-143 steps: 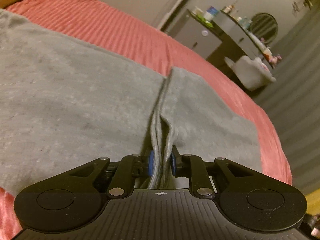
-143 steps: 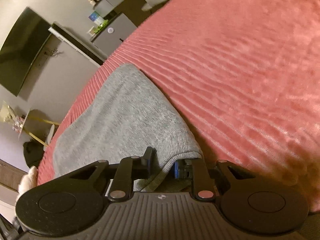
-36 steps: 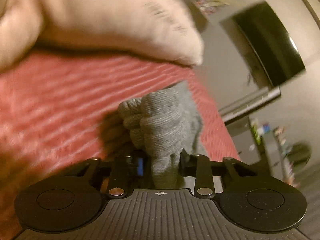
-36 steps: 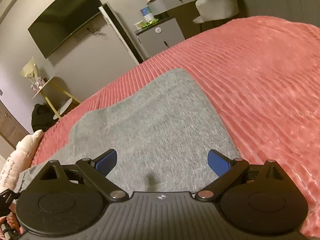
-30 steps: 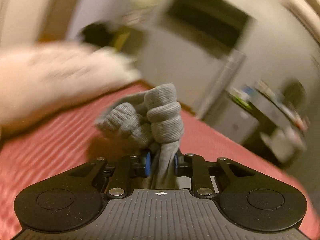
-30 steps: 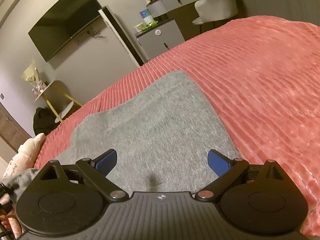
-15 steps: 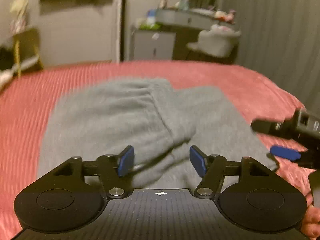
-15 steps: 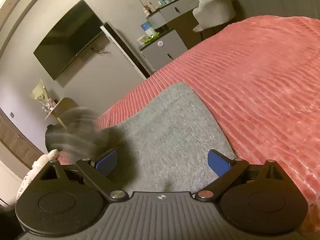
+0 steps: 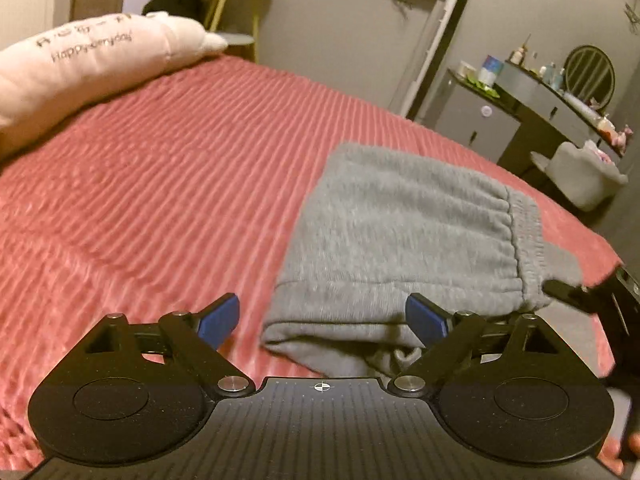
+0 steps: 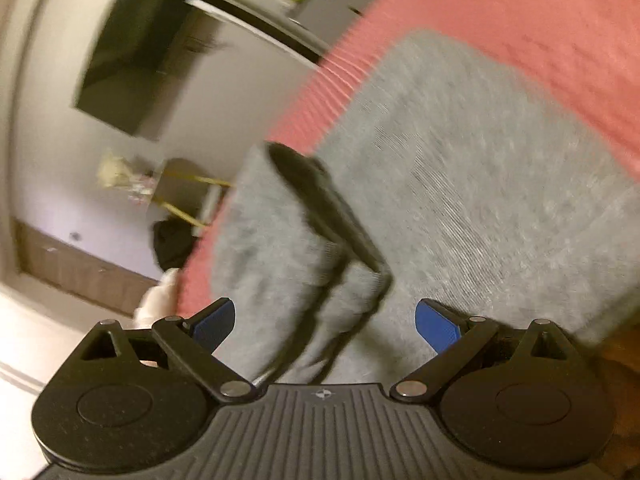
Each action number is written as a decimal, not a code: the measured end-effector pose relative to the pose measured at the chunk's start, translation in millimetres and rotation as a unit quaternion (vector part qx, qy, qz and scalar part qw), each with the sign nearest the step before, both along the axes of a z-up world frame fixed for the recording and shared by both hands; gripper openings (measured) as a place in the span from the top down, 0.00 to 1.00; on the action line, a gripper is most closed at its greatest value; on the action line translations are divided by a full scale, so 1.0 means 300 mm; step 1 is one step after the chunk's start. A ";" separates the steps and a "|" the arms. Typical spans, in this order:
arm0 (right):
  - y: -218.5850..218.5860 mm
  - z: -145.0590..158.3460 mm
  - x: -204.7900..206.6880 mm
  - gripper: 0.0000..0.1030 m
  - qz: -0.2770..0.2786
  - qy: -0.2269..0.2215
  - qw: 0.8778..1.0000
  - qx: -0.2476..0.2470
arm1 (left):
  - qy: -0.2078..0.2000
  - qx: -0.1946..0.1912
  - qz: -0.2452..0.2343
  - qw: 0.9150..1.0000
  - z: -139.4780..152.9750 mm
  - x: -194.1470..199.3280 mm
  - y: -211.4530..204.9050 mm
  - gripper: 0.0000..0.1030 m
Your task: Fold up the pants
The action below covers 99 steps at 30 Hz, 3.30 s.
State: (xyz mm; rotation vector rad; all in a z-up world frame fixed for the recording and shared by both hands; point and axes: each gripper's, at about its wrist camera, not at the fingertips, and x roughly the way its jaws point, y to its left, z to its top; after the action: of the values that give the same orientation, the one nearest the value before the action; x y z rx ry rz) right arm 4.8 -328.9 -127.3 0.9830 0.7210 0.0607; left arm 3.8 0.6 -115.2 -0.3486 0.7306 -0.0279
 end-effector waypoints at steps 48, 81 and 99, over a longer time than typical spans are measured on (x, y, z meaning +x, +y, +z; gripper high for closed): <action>-0.146 0.246 -0.178 0.61 -0.089 -0.110 0.987 -0.073 | 0.072 0.021 -0.029 0.997 -0.065 0.041 -0.079 0.09; -0.031 0.150 -0.164 0.65 -0.032 -0.062 0.946 -0.315 | -0.016 0.116 -0.168 0.979 0.097 0.380 -0.391 0.15; -0.107 0.085 -0.148 0.63 -0.062 -0.093 0.965 -0.237 | 0.054 0.073 -0.152 0.984 -0.076 0.372 -0.293 0.00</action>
State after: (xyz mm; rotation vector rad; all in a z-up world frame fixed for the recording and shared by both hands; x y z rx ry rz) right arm -39.5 -361.1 -101.9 0.5511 0.4677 -0.1239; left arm 115.3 -87.3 -138.0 -0.0952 0.8830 -0.2450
